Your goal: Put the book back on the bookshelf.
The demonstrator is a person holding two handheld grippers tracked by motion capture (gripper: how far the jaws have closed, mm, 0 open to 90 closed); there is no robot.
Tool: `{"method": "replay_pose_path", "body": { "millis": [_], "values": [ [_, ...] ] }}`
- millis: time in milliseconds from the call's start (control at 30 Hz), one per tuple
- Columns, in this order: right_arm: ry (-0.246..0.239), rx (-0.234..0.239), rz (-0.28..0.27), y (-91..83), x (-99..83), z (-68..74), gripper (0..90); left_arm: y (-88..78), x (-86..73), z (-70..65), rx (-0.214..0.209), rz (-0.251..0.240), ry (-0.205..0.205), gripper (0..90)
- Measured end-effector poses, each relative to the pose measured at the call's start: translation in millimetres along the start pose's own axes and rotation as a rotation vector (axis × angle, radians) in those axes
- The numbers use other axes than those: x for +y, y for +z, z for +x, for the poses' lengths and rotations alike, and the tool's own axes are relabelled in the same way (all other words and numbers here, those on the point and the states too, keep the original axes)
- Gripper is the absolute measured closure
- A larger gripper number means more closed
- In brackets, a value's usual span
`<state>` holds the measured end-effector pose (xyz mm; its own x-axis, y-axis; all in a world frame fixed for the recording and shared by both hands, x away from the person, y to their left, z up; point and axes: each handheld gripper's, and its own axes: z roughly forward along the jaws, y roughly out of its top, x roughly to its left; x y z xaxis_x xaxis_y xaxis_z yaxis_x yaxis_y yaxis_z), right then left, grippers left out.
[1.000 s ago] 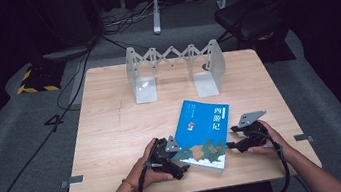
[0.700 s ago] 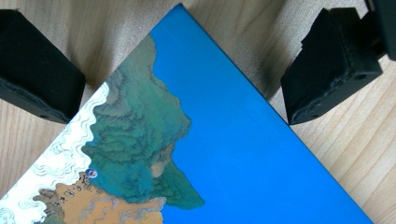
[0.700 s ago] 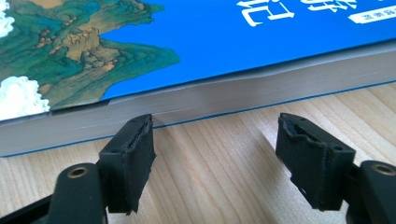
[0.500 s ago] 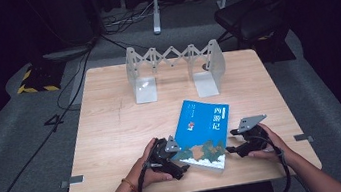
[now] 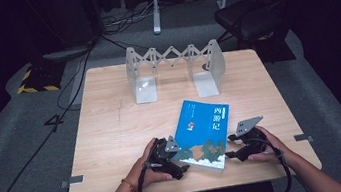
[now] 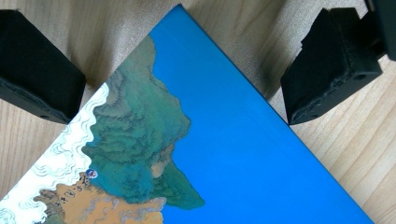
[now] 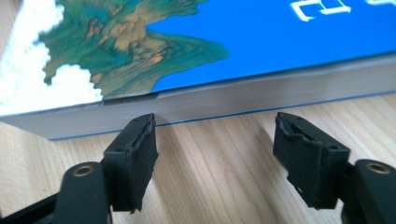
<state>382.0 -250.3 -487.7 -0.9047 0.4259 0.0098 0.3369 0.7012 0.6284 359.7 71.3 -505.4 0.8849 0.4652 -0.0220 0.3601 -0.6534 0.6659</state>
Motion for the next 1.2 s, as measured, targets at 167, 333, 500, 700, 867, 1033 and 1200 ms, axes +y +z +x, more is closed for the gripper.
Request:
{"method": "replay_pose_path", "body": {
  "millis": [167, 333, 500, 700, 867, 1033, 1200],
  "values": [
    [0.03, 0.008, -0.026, -3.3, -0.2, -0.5, 30.5, -0.1, 0.0, 0.1, 0.0, 0.001, 0.001, 0.3],
    [0.061, 0.017, -0.063, -8.8, 0.7, -1.3, 30.5, -0.1, 0.0, 0.1, 0.0, 0.0, 0.0, 0.3],
    [0.073, 0.01, -0.084, -12.7, 3.9, 0.7, 32.0, -0.1, -0.1, 0.0, 0.001, 0.0, 0.001, 0.3],
    [0.018, 0.032, -0.042, -7.2, 9.0, 22.9, 35.3, -0.2, -0.2, -0.2, 0.002, 0.0, -0.001, 0.4],
    [0.034, 0.077, -0.081, -5.4, 16.9, 29.9, 34.7, -1.8, -1.3, 0.0, 0.006, 0.004, -0.001, 0.6],
    [0.094, 0.121, -0.141, -13.1, 17.0, 25.9, 34.7, -10.3, -5.6, -0.2, 0.014, 0.002, -0.016, 13.9],
    [0.105, 0.091, -0.184, -17.7, 24.1, 30.3, 34.7, -31.3, -0.9, -12.9, 0.025, -0.055, 0.055, 18.5]
  ]
}}
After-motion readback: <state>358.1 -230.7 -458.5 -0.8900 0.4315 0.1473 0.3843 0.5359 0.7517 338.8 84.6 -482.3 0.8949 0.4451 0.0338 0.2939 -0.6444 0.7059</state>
